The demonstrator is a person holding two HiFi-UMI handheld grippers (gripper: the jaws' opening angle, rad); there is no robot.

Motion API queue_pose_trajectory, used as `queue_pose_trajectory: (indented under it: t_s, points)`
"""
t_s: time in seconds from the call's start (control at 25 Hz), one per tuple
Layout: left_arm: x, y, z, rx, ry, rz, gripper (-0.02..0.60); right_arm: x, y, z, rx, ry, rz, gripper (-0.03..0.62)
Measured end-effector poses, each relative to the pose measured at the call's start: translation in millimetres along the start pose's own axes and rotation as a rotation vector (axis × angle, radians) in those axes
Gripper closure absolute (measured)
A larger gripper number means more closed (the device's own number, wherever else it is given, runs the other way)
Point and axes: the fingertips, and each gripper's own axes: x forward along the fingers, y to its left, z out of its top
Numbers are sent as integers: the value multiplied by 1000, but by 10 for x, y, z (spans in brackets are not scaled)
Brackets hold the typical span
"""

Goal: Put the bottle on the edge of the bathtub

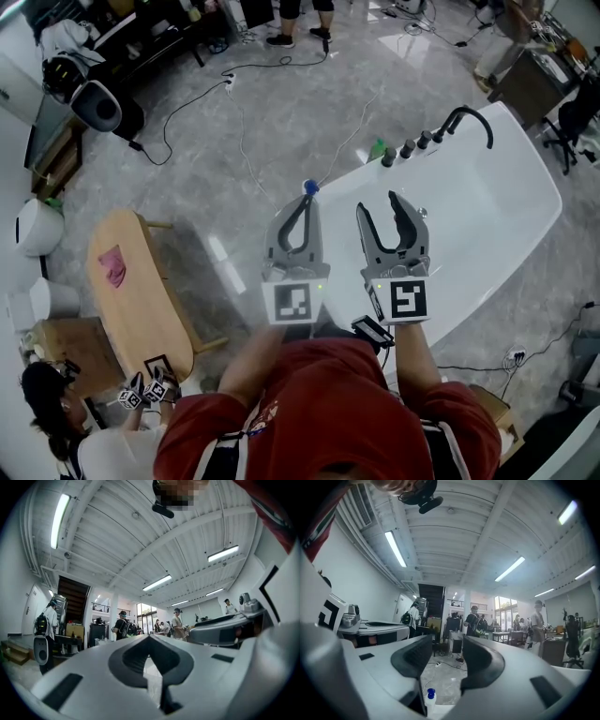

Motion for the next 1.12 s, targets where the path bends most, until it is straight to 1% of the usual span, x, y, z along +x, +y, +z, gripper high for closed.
queue_pose_trajectory:
  t_s: [0.04, 0.2, 0.24, 0.28, 0.52, 0.68, 0.8, 1.12]
  points:
    - [11, -6, 11, -2, -2, -3, 565, 3, -14, 2, 4, -1, -3, 397]
    - [53, -20, 7, -31, 5, -4, 565, 23, -82, -5, 25, -10, -23, 542]
    - [67, -24, 14, -33, 3, -5, 565, 29, -98, -4, 32, -11, -27, 567]
    - [82, -29, 25, -32, -1, -6, 565, 35, -114, -5, 39, -12, -30, 577]
    - [145, -60, 84, -7, -12, -25, 565, 66, -181, -66, 66, 20, -45, 582]
    - [162, -72, 71, -38, 3, -22, 566, 69, -227, -70, 64, 30, -56, 582]
    - [182, -110, 59, -26, 1, -28, 566, 53, -276, -84, 58, 35, -64, 582]
    - [217, -117, 9, -38, 15, -36, 566, 65, -327, -124, 57, 42, -83, 582]
